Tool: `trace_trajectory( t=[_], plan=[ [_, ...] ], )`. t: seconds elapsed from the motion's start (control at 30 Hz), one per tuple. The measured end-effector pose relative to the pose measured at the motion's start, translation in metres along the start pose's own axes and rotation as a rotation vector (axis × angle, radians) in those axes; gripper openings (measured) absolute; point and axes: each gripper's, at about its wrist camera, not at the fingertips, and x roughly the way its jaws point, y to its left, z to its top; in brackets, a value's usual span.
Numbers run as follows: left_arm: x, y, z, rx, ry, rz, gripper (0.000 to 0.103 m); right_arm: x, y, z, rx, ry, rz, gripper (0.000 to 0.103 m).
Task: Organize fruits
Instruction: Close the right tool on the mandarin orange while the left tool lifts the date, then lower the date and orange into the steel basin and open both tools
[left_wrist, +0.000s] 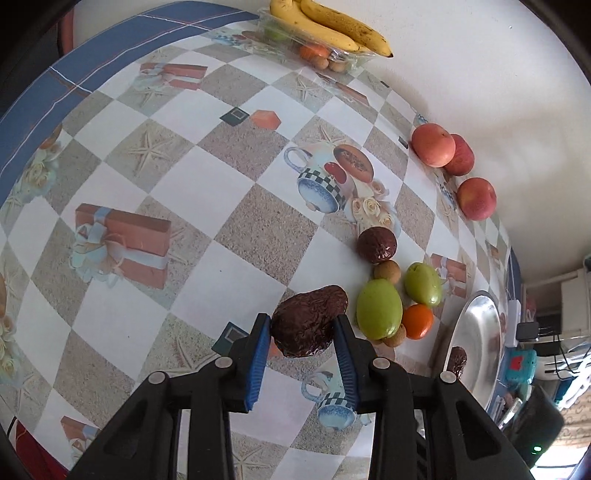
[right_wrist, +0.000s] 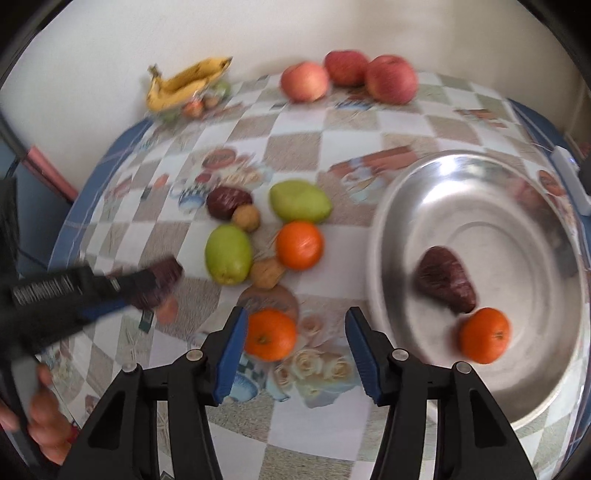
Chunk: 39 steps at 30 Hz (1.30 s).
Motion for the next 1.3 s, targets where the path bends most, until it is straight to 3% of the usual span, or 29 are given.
trace_trajectory(
  t=[0.2, 0.33, 0.47, 0.67, 0.9, 1.03, 1.3],
  plan=[
    [-0.002, 0.000, -0.002, 0.004, 0.002, -0.002, 0.037, 0.023, 0.013, -0.006, -0.049, 0.062, -0.026, 0.052],
    [-0.003, 0.000, -0.002, 0.002, 0.001, -0.008, 0.037, 0.024, 0.018, -0.007, -0.064, 0.067, 0.010, 0.037],
    [-0.008, -0.003, -0.001, 0.011, -0.023, -0.024, 0.037, 0.022, 0.020, -0.007, -0.074, 0.064, 0.022, 0.036],
    [-0.010, -0.014, -0.001, 0.036, -0.041, -0.053, 0.037, -0.004, 0.015, -0.002, -0.039, -0.023, 0.059, 0.036],
    [-0.007, -0.043, -0.009, 0.133, -0.061, -0.112, 0.037, -0.032, -0.023, 0.005, 0.075, -0.097, 0.031, 0.036],
    [0.001, -0.073, -0.023, 0.231, -0.023, -0.197, 0.037, -0.056, -0.055, 0.007, 0.146, -0.160, -0.061, 0.036],
    [0.012, -0.136, -0.069, 0.466, 0.040, -0.340, 0.037, -0.082, -0.144, -0.010, 0.379, -0.170, -0.248, 0.036]
  ],
)
